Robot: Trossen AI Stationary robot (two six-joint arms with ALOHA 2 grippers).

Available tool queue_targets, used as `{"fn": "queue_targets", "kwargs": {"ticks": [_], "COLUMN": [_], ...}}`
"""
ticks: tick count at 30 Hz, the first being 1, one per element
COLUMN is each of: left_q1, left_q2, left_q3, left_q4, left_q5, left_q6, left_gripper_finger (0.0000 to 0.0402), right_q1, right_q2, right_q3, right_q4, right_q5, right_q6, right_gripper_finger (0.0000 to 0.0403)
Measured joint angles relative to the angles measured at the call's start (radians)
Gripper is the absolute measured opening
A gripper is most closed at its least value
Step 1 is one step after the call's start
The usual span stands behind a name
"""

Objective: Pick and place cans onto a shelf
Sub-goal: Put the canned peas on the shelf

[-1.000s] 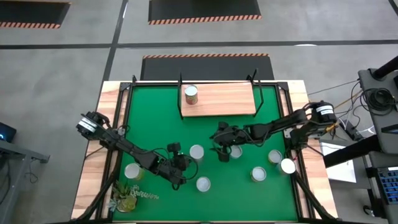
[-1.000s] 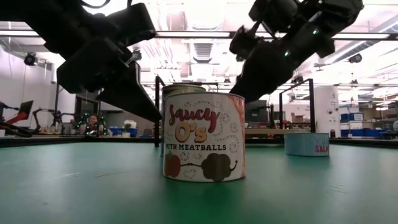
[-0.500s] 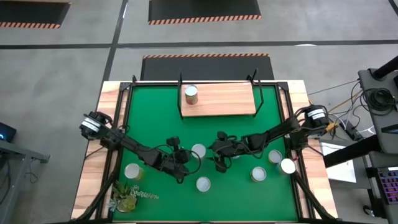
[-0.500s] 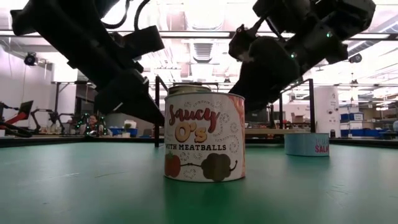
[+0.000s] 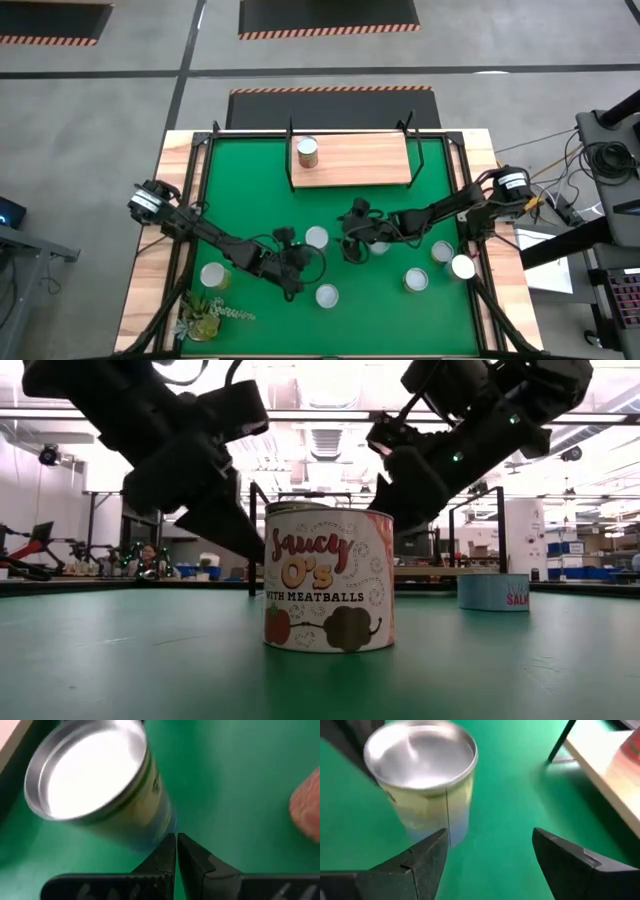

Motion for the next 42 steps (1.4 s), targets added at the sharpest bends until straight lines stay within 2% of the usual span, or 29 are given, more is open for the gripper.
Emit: {"fn": "queue_targets", "kwargs": {"ticks": [6,12,19,25,30,38,42], "left_q1": [-0.002,0.008,0.035,0.051,0.054,0.053,0.053], "left_q2": [0.0,0.0,0.004,0.02,0.022,0.022,0.023], "left_q3": [-0.006,-0.007,-0.009,-0.008,-0.008,-0.009,-0.01], "left_q4": [-0.057,-0.051,-0.049,-0.021,-0.021,-0.021,-0.023], "left_q5": [-0.021,-0.114,-0.12,-0.117,-0.116,-0.116,-0.118], "left_q6": [-0.036,-0.025,-0.009,0.012,0.016,0.017,0.017], "left_gripper_finger": [0.0,0.0,0.0,0.0,0.0,0.0,0.0], "right_q1": [0.01,-0.015,-0.067,-0.067,-0.067,-0.067,-0.067], "right_q2": [-0.011,0.016,0.06,0.118,0.134,0.133,0.13], "right_q3": [0.0,-0.001,0.0,-0.001,0.0,0.0,0.0], "right_q4": [-0.015,0.062,0.139,0.295,0.332,0.344,0.344], "right_q5": [-0.176,-0.204,-0.342,-0.342,-0.342,-0.343,-0.347], "right_q6": [-0.014,-0.018,-0.063,-0.144,-0.157,-0.145,-0.144], "right_gripper_finger": [0.0264,0.0282,0.0333,0.0352,0.0326,0.0236,0.0221]}}
